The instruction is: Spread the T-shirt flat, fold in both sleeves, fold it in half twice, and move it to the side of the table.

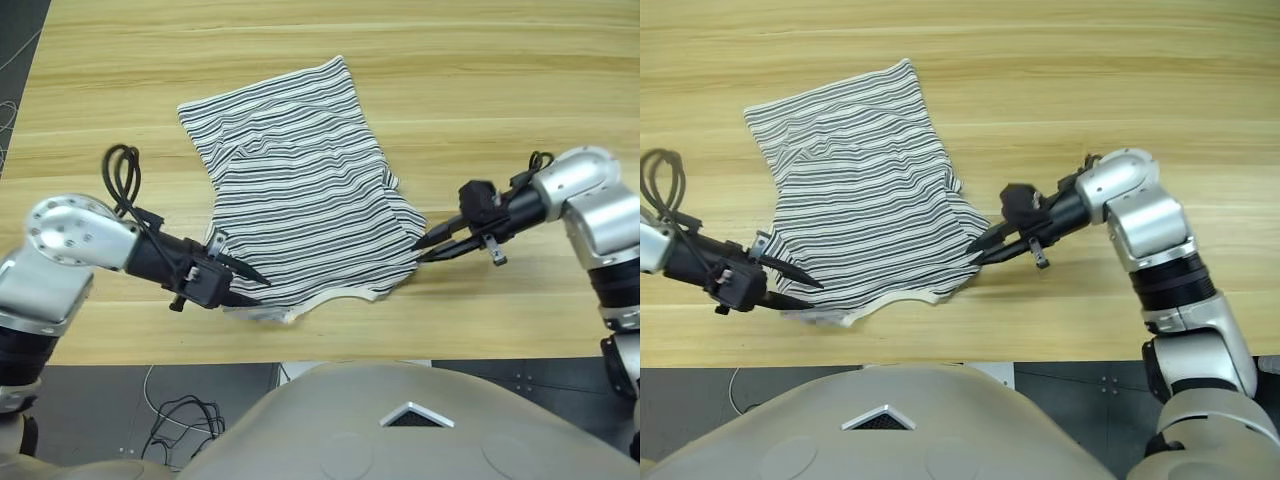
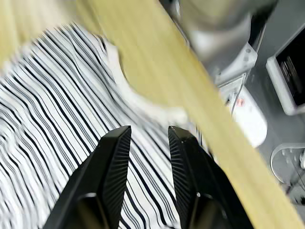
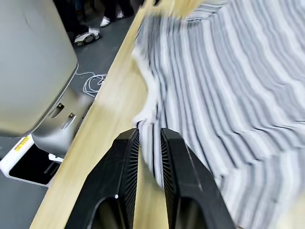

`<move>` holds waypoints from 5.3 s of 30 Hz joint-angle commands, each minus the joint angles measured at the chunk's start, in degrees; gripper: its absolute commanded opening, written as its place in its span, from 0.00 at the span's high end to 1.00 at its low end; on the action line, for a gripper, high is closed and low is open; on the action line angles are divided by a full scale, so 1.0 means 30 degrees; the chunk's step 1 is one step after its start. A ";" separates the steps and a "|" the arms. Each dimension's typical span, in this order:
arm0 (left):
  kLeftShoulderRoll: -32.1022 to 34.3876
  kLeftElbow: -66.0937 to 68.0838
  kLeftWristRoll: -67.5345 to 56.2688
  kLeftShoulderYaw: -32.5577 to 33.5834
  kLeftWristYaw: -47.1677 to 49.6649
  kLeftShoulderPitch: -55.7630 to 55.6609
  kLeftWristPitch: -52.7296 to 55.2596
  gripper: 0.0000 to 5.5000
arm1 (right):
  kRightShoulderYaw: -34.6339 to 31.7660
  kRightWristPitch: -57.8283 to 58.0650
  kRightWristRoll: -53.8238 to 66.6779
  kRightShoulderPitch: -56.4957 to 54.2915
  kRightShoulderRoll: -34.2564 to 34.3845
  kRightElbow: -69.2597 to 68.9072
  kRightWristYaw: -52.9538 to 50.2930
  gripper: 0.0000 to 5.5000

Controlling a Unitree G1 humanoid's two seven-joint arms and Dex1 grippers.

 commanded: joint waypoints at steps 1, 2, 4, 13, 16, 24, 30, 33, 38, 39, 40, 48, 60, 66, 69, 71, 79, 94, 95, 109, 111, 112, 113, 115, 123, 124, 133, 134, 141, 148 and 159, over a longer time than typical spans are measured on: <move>-0.0903 -0.0633 -0.2241 0.0480 -0.0115 -0.1574 0.1808 0.74 | -0.0583 -0.3139 -0.2394 -0.2268 0.0948 0.4714 -0.2336 0.85; -0.2075 0.0300 -0.1277 -0.0039 0.0607 -0.2558 0.1588 0.74 | -0.0743 -0.4008 -0.3072 -0.3038 0.1654 0.6374 -0.3652 0.85; -0.4633 0.3666 0.1660 -0.1616 0.1786 -0.4474 0.0560 0.74 | -0.0963 -0.4964 -0.3688 -0.4074 0.3041 0.8940 -0.5216 0.85; -0.8902 2.1069 1.2338 -0.6491 0.6358 -0.8416 -0.6255 0.74 | 0.1229 -1.0895 -0.8764 -0.5179 0.5177 1.4362 -0.8823 0.85; -0.7939 2.2679 1.3347 -0.7326 0.6045 -0.7955 -0.7277 0.74 | 0.1587 -1.2035 -0.9756 -0.5403 0.5626 1.5978 -0.9266 0.85; -0.6316 2.2737 1.2287 -0.7023 0.5359 -0.6927 -0.8390 0.74 | 0.1721 -1.3451 -1.0292 -0.5291 0.6798 1.7675 -0.8810 0.85; -0.6059 2.2561 1.2011 -0.6946 0.5363 -0.6558 -0.8308 0.74 | 0.1279 -1.2623 -0.8824 -0.4282 0.8119 1.6345 -0.6942 0.85; -0.5981 2.2441 1.1935 -0.6925 0.5440 -0.6469 -0.8272 0.74 | 0.1048 -1.1774 -0.8301 -0.3785 0.7958 1.5056 -0.5953 0.85; -0.6037 2.2410 1.1904 -0.6944 0.5545 -0.6437 -0.8314 0.74 | 0.0695 -1.0960 -0.8358 -0.3650 0.8224 1.4719 -0.6569 0.85; -0.6051 2.2410 1.1915 -0.6952 0.5560 -0.6438 -0.8319 0.74 | 0.0654 -1.0896 -0.8373 -0.3665 0.8335 1.4815 -0.6727 0.85; -0.6058 2.2409 1.1924 -0.6962 0.5563 -0.6433 -0.8318 0.74 | 0.0629 -1.0862 -0.8416 -0.3681 0.8446 1.4967 -0.6923 0.85; -0.5880 2.1987 1.1775 -0.6894 0.5454 -0.6231 -0.8166 0.74 | 0.1022 -0.9486 -0.8656 -0.2817 0.7167 1.3164 -0.5743 0.70; -0.5785 2.1634 1.1801 -0.6878 0.5399 -0.6238 -0.8037 0.74 | 0.0869 -0.9018 -0.8616 -0.2825 0.7243 1.2856 -0.6450 0.48; -0.5767 2.1511 1.1795 -0.6889 0.5376 -0.6212 -0.7955 0.74 | 0.0555 -0.9089 -0.8391 -0.3133 0.8561 1.3850 -0.7464 0.48; -0.5771 2.1442 1.1741 -0.6873 0.5368 -0.6155 -0.7927 0.74 | 0.0386 -0.9192 -0.8352 -0.3351 0.9151 1.4402 -0.7768 0.48; -0.5762 2.1416 1.1778 -0.6891 0.5394 -0.6141 -0.7905 0.74 | 0.0359 -0.9240 -0.8356 -0.3371 0.9473 1.4579 -0.7853 0.48; -0.5819 2.1292 1.1852 -0.6926 0.5489 -0.6144 -0.7790 0.74 | -0.0148 -0.9197 -0.8158 -0.3763 1.0540 1.5900 -0.8299 0.53; -0.5750 2.1007 1.1895 -0.6918 0.5543 -0.6171 -0.7640 0.74 | -0.0310 -0.9508 -0.8616 -0.3889 1.0185 1.6331 -0.8410 0.98; -0.5736 2.0971 1.1897 -0.6917 0.5542 -0.6169 -0.7619 0.74 | -0.0319 -0.9506 -0.8649 -0.3899 1.0088 1.6288 -0.8389 0.98; -0.5524 2.0453 1.1824 -0.6867 0.5434 -0.6163 -0.7221 0.74 | -0.0876 -0.7790 -0.7465 -0.3412 0.5171 1.0710 -0.4304 0.98; -0.5478 2.0325 1.1745 -0.6828 0.5410 -0.6093 -0.7158 0.74 | -0.0934 -0.7483 -0.7368 -0.3597 0.5523 1.0820 -0.4789 0.98; -0.5465 2.0286 1.1721 -0.6814 0.5411 -0.6068 -0.7138 0.74 | -0.0905 -0.7389 -0.7358 -0.3620 0.5726 1.0899 -0.5004 0.98; -0.5465 2.0258 1.1722 -0.6821 0.5407 -0.6066 -0.7133 0.74 | -0.0831 -0.7282 -0.7375 -0.3523 0.5897 1.0980 -0.5165 0.98; -0.5463 2.0240 1.1730 -0.6831 0.5407 -0.6059 -0.7121 0.74 | -0.0457 -0.7187 -0.7529 -0.3143 0.6229 1.1159 -0.5221 0.92; -0.5489 2.0411 1.1825 -0.6848 0.5386 -0.6340 -0.7189 0.74 | 0.0134 -0.6364 -0.6706 -0.1491 0.5828 0.8279 -0.3477 0.69; -0.5500 2.0467 1.1839 -0.6832 0.5419 -0.6403 -0.7227 0.74 | 0.0029 -0.6244 -0.6703 -0.1515 0.5641 0.7979 -0.3625 0.65; -0.4630 1.4358 0.8140 -0.5737 0.3251 -0.4436 -0.5932 0.74 | -0.0492 -0.5791 -0.5776 -0.1640 0.5763 0.5811 -0.4799 0.59; -0.4379 1.3669 0.8200 -0.5735 0.3194 -0.3925 -0.5719 0.74 | -0.0407 -0.5701 -0.5718 -0.1567 0.5777 0.5614 -0.4851 0.59; -0.2722 1.2383 0.9319 -0.4952 0.3945 -0.2125 -0.5282 0.74 | 0.0159 -0.5407 -0.5489 -0.1794 0.7868 0.6334 -0.5944 0.59; -0.3423 1.2813 0.8678 -0.4048 0.4236 -0.3210 -0.5765 0.74 | 0.1445 -0.7316 -0.7916 -0.3152 0.9881 1.1711 -0.8762 0.59; -0.3758 0.7829 0.0475 0.1586 0.2931 -0.6517 -0.1384 0.74 | 0.1656 -1.0857 -1.0817 -0.6375 0.9153 1.9077 -1.3019 0.59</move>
